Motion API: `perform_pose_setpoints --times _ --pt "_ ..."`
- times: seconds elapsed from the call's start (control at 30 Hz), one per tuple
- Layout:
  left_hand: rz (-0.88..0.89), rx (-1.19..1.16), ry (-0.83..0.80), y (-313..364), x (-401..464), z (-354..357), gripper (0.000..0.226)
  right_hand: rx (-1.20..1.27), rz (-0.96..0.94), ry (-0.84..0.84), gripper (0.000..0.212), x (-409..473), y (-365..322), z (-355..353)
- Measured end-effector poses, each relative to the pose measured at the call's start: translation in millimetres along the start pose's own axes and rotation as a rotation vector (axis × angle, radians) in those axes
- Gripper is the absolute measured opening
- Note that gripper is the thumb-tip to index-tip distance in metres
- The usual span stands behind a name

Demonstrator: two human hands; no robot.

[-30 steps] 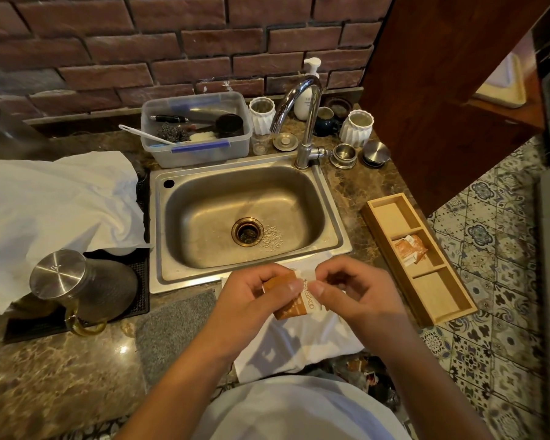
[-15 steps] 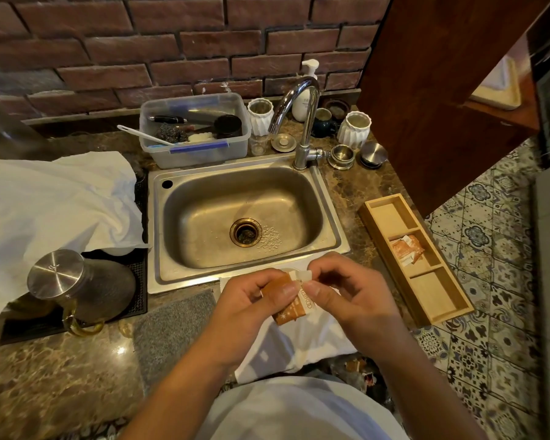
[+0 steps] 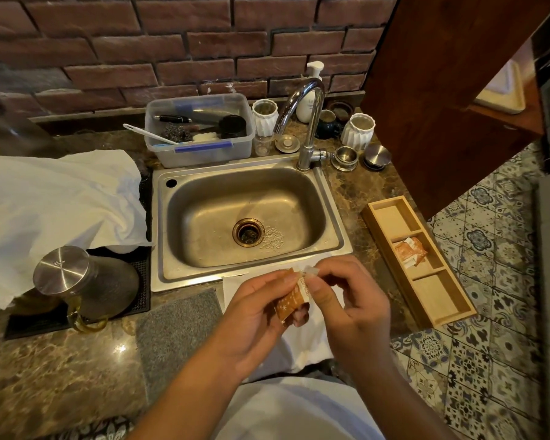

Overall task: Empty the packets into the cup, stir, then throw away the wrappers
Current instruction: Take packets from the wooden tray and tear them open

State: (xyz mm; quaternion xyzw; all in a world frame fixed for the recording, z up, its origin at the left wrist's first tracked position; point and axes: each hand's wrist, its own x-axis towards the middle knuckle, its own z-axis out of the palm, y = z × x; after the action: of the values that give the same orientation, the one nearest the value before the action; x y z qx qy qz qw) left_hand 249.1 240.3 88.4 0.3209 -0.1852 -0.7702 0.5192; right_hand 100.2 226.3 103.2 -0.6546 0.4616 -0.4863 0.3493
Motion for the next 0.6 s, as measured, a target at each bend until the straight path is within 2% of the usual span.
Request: perform_pose_setpoints --times 0.17,0.3,0.6 --pt "0.093 0.214 0.119 5.4 -1.8 -9.0 0.021 0.134 0.236 -0.152 0.014 9.1 0.0 -13.7" --pt "0.142 0.441 0.100 13.9 -3.2 -12.6 0.019 0.214 0.324 -0.325 0.019 14.7 2.4 -22.7" --pt "0.129 0.520 0.035 22.5 -4.7 -15.0 0.018 0.285 0.362 -0.385 0.020 20.7 0.6 -22.5"
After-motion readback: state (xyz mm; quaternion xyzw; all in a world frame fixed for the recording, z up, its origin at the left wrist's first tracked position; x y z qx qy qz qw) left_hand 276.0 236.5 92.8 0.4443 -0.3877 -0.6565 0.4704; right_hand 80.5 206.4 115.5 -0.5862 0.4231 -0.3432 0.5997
